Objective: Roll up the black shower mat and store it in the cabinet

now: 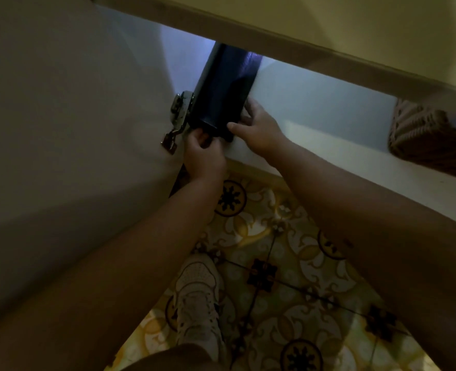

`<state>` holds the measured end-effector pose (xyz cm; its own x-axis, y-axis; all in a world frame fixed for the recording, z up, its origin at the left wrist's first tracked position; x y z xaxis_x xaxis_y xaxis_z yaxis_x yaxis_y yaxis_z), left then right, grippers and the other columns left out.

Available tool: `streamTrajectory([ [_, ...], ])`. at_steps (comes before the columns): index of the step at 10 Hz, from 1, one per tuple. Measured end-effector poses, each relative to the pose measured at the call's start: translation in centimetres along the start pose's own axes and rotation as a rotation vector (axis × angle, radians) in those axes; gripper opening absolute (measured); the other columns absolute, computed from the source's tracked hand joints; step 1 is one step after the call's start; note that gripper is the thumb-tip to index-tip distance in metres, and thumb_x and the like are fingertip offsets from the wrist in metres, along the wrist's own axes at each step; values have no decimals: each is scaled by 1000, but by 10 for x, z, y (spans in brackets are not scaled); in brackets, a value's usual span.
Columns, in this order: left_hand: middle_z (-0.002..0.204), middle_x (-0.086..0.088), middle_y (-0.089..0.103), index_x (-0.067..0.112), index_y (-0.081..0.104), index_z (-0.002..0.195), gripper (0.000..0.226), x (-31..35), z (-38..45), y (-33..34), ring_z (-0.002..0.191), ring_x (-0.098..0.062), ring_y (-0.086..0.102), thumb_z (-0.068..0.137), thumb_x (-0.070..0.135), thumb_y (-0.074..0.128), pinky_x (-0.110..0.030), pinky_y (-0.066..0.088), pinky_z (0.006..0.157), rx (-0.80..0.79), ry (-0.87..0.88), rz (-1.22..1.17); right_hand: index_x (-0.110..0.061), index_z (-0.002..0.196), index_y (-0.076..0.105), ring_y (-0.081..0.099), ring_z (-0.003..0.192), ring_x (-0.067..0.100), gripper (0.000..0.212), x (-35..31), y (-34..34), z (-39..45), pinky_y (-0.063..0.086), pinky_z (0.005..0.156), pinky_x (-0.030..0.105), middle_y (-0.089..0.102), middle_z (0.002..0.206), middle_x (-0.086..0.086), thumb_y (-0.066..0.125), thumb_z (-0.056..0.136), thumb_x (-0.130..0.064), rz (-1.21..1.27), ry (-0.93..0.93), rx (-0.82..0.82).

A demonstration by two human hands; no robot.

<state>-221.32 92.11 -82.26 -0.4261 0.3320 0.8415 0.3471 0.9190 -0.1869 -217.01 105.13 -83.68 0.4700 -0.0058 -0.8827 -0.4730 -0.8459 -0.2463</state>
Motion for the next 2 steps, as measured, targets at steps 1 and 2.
streamTrajectory([
  [1,132,-2,56,24,43,142,54,-3,-3,3,117,-18,54,91,14,56,-41,45,102,-53,1,82,-15,149,24,36,136,22,69,11,-7,-21,33,109,35,36,151,11,60,91,-25,-164,-50,22],
  [2,151,-9,34,26,20,151,71,-11,-13,2,135,-29,36,90,22,56,-51,38,107,-56,-32,380,-17,148,26,27,141,20,63,21,-17,-45,26,113,35,30,155,8,54,94,-34,-399,-140,53],
])
Point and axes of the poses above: each hand's wrist, its own z-axis towards the middle knuckle, its own y-axis out of the palm, x = y × z, the point moved 3 cm from there along z, towards the middle knuckle
